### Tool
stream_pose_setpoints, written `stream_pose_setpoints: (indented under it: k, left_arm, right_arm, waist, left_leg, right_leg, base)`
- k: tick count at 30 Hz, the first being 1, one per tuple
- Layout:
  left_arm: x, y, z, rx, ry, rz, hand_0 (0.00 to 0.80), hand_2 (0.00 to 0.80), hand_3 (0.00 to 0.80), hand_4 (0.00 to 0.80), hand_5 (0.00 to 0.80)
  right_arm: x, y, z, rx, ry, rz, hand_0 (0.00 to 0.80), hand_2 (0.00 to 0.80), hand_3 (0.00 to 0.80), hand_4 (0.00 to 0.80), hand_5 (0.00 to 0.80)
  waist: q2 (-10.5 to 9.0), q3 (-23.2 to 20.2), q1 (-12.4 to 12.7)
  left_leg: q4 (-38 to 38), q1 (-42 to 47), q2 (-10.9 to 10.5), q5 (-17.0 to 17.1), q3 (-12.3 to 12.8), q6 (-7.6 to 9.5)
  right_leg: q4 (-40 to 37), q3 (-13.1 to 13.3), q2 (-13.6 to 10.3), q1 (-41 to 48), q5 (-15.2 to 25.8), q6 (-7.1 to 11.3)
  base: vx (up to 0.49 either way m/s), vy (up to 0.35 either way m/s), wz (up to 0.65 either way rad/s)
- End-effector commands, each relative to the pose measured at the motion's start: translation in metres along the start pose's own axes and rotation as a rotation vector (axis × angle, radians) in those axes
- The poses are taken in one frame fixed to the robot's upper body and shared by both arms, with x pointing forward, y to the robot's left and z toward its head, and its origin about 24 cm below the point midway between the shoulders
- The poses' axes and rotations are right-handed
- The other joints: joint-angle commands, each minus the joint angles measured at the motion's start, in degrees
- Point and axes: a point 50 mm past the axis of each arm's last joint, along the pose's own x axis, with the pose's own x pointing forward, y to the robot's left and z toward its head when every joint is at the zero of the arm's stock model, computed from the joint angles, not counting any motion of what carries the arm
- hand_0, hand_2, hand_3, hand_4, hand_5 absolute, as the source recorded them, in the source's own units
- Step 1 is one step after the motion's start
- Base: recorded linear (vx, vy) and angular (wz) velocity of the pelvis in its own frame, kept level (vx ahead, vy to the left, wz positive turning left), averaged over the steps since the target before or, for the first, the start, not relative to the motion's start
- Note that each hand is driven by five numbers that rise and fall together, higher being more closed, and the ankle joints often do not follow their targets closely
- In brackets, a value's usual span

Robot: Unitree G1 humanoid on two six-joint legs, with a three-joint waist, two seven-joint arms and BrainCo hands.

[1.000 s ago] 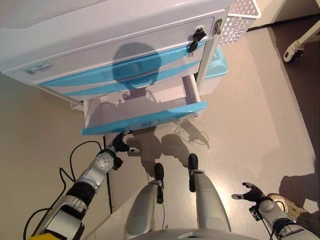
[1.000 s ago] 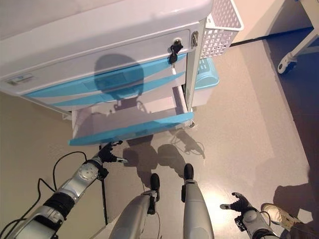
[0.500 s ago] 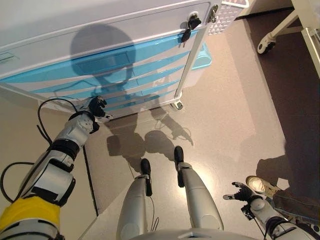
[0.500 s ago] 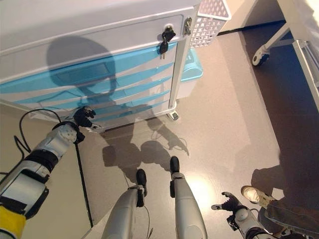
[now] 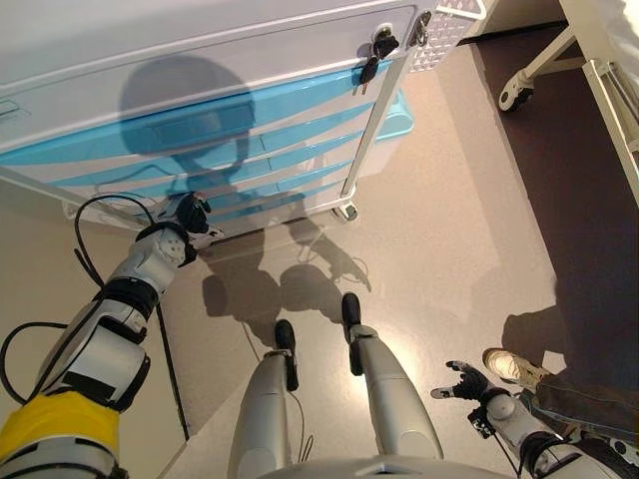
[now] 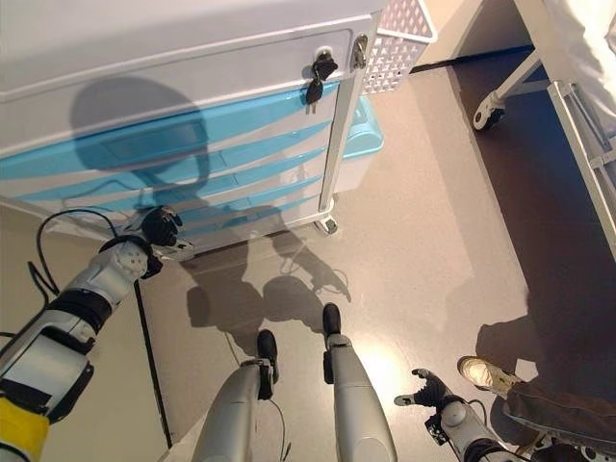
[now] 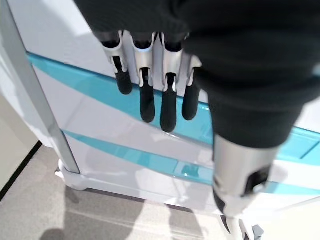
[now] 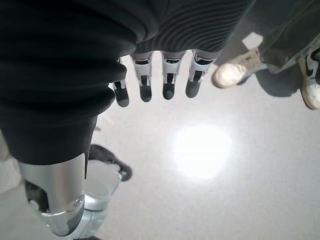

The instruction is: Open the drawer and pick up the medicine

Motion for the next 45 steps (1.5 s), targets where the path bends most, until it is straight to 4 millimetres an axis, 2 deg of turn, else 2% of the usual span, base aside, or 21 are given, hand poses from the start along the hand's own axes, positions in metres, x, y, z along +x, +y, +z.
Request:
stream_pose_setpoints:
  k: [1,7,10,12,13,14,17,20,25,28,32,36,39,43,45]
  left_arm:
    - [0.005,0.078,0.019,-0.051,-0.079,0.293,0.0,0.0,0.0,0.0,0.0]
    - [0.002,0.071,0.019,-0.083,-0.101,0.272,0.0,0.0,0.0,0.0,0.0]
    - [-0.005,0.066,0.017,-0.201,-0.148,0.257,0.0,0.0,0.0,0.0,0.0]
    - [-0.007,0.059,0.013,-0.27,-0.145,0.232,0.0,0.0,0.0,0.0,0.0]
    - [-0.011,0.047,0.009,-0.341,-0.149,0.19,0.0,0.0,0.0,0.0,0.0]
    - [-0.011,0.047,0.009,-0.341,-0.149,0.19,0.0,0.0,0.0,0.0,0.0]
    - [-0.02,0.016,0.003,-0.495,-0.156,0.094,0.0,0.0,0.0,0.0,0.0]
    - [-0.032,-0.026,-0.008,-0.586,-0.106,-0.012,0.0,0.0,0.0,0.0,0.0]
    - [-0.062,-0.094,-0.037,-0.641,0.041,-0.174,0.0,0.0,0.0,0.0,0.0]
    - [-0.076,-0.122,-0.045,-0.608,0.097,-0.265,0.0,0.0,0.0,0.0,0.0]
    - [-0.094,-0.152,-0.051,-0.554,0.143,-0.374,0.0,0.0,0.0,0.0,0.0]
    - [-0.117,-0.183,-0.063,-0.604,0.245,-0.46,0.0,0.0,0.0,0.0,0.0]
    - [-0.136,-0.2,-0.081,-0.629,0.359,-0.496,0.0,0.0,0.0,0.0,0.0]
    - [-0.173,-0.225,-0.109,-0.679,0.582,-0.516,0.0,0.0,0.0,0.0,0.0]
    - [-0.189,-0.235,-0.116,-0.674,0.653,-0.535,0.0,0.0,0.0,0.0,0.0]
  right_arm:
    - [-0.007,-0.011,-0.025,-0.011,0.062,-0.024,0.0,0.0,0.0,0.0,0.0]
    - [-0.008,-0.012,-0.026,-0.012,0.066,-0.027,0.0,0.0,0.0,0.0,0.0]
    - [-0.008,-0.011,-0.028,-0.001,0.079,-0.027,0.0,0.0,0.0,0.0,0.0]
    - [-0.009,-0.011,-0.03,-0.002,0.084,-0.022,0.0,0.0,0.0,0.0,0.0]
    - [-0.01,-0.01,-0.033,-0.007,0.097,-0.018,0.0,0.0,0.0,0.0,0.0]
    - [-0.01,-0.01,-0.033,-0.007,0.097,-0.018,0.0,0.0,0.0,0.0,0.0]
    - [-0.012,-0.011,-0.04,-0.002,0.125,-0.022,0.0,0.0,0.0,0.0,0.0]
    - [-0.013,-0.013,-0.044,0.007,0.145,-0.038,0.0,0.0,0.0,0.0,0.0]
    - [-0.014,-0.014,-0.047,-0.004,0.153,-0.051,0.0,0.0,0.0,0.0,0.0]
    - [-0.015,-0.013,-0.051,-0.014,0.174,-0.048,0.0,0.0,0.0,0.0,0.0]
    - [-0.018,-0.007,-0.061,-0.024,0.217,-0.028,0.0,0.0,0.0,0.0,0.0]
    - [-0.021,0.003,-0.069,-0.031,0.259,0.002,0.0,0.0,0.0,0.0,0.0]
    - [-0.023,0.012,-0.072,-0.053,0.271,0.034,0.0,0.0,0.0,0.0,0.0]
    - [-0.022,0.025,-0.068,-0.003,0.264,0.056,0.0,0.0,0.0,0.0,0.0]
    - [-0.02,0.031,-0.063,0.021,0.251,0.064,0.0,0.0,0.0,0.0,0.0]
  waist:
    - [2.57,-2.2,-0.7]
    - [2.94,-2.5,-0.2]
    - [3.27,-2.4,0.5]
    - [3.35,-2.4,0.7]
    - [3.49,-2.3,0.9]
    - [3.49,-2.3,0.9]
    - [3.61,-2.4,1.7]
    - [3.75,-2.8,2.4]
    - [3.72,-3.7,3.6]
    - [4.1,-4.0,4.1]
    - [4.7,-5.9,4.5]
    - [4.95,-8.4,5.1]
    - [4.66,-10.3,5.5]
    - [3.96,-13.0,6.0]
    - [3.64,-14.0,6.1]
  left_leg:
    - [-2.9,0.4,-2.7,1.3,-0.4,3.81]
    - [-3.6,0.8,-3.1,1.8,-1.5,3.56]
    - [-2.6,0.4,-3.3,1.7,-2.2,3.4]
    - [-2.4,0.4,-3.4,1.7,-2.5,3.38]
    - [-2.0,0.6,-3.5,1.7,-2.9,3.29]
    - [-2.0,0.6,-3.5,1.7,-2.9,3.29]
    - [-1.9,1.9,-3.5,1.7,-3.9,3.08]
    - [-3.7,4.5,-3.7,2.2,-4.7,2.78]
    - [-10.5,11.7,-3.9,4.4,-6.2,2.01]
    - [-14.6,16.3,-4.1,6.0,-6.9,1.73]
    - [-20.8,22.3,-4.3,8.4,-8.0,1.35]
    - [-25.7,26.9,-4.1,10.3,-8.5,0.97]
    - [-28.3,30.2,-3.7,11.0,-8.5,0.67]
    - [-30.4,33.2,-3.4,11.5,-8.2,0.44]
    - [-31.5,34.6,-3.2,11.7,-7.7,0.25]
  right_leg:
    - [0.7,-0.7,0.9,3.2,-3.0,0.48]
    - [0.7,-1.5,0.5,3.8,-3.1,0.37]
    - [1.8,-2.3,0.3,3.9,-3.8,0.03]
    - [2.1,-2.6,0.2,4.1,-4.0,-0.01]
    - [2.8,-3.0,0.1,4.6,-4.3,-0.18]
    - [2.8,-3.0,0.1,4.6,-4.3,-0.18]
    - [3.2,-4.0,-0.2,6.4,-4.9,-0.48]
    - [2.3,-4.7,-0.3,8.8,-4.8,-0.6]
    - [-2.7,-5.7,-0.5,15.8,-3.7,-0.22]
    - [-5.4,-6.7,-0.7,20.1,-3.1,0.14]
    - [-10.5,-8.5,-0.9,25.6,-2.3,0.77]
    - [-15.1,-9.8,-0.7,30.6,-1.3,1.28]
    - [-17.6,-10.2,-0.6,33.7,-0.7,1.47]
    - [-20.0,-10.2,-0.2,36.9,-0.3,1.74]
    - [-21.2,-9.9,0.0,38.3,0.0,1.8]
  base:
    - [0.0,0.0,0.0]
    - [0.0,-0.014,0.0]
    - [-0.013,-0.052,0.07]
    - [-0.002,-0.044,0.08]
    - [-0.001,-0.028,0.06]
    - [-0.005,-0.063,0.12]
    - [-0.006,-0.063,0.16]
    - [0.013,-0.056,0.13]
    - [0.055,-0.03,0.11]
    - [0.068,-0.005,0.21]
    - [0.091,-0.006,0.21]
    - [0.078,-0.006,0.18]
    - [0.088,-0.003,0.05]
    - [0.081,0.005,0.01]
    - [0.068,0.02,-0.04]
